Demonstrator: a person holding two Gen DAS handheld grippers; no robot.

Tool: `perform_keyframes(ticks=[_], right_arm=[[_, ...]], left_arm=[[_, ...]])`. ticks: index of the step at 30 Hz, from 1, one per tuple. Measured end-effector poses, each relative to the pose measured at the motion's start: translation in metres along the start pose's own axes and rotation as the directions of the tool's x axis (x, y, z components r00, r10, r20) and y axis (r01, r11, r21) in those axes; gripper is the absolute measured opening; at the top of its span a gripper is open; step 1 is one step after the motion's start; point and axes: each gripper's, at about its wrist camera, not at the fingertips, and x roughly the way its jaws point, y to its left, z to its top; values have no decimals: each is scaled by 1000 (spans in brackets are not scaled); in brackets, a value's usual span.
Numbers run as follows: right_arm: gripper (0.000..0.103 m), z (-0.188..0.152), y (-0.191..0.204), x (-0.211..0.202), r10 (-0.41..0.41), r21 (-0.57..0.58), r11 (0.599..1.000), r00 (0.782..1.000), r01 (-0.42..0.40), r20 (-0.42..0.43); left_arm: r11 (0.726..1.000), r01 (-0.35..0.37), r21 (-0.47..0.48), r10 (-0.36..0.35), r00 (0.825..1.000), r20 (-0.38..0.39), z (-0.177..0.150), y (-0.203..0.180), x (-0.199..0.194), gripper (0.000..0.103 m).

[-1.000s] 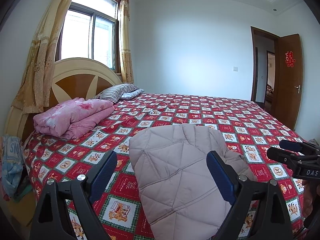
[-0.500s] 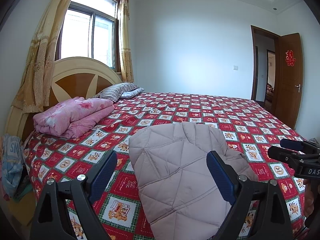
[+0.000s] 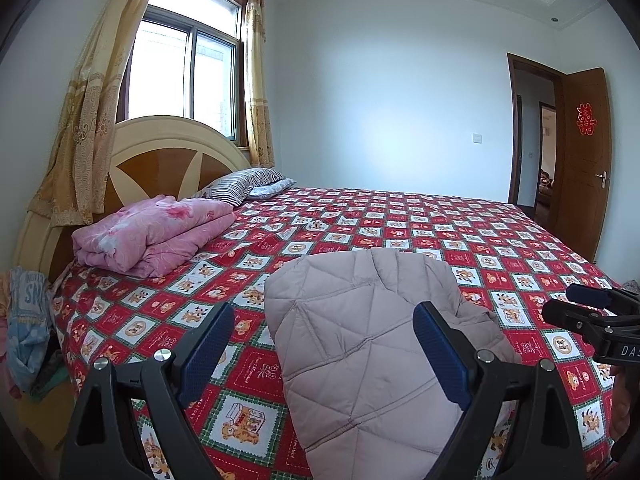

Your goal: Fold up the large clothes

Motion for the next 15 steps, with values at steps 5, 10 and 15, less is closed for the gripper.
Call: perform_keyframes(ticks=[5,10,15], right_arm=[[88,-1,1,-1,-3,-4,1000,1000,3,3],[88,-1,2,0,-1,-4,1000,1000,1,0],[88,-2,6,-1,2,-8,1000,1000,-2,-6]], left_arm=[[1000,-2,1,2,1000,15,2,1,-1,91],[1000,-15,5,15,1000,8,1,-1,0,100],[1000,-11,-7,11,1000,-6,0,0,3,101]])
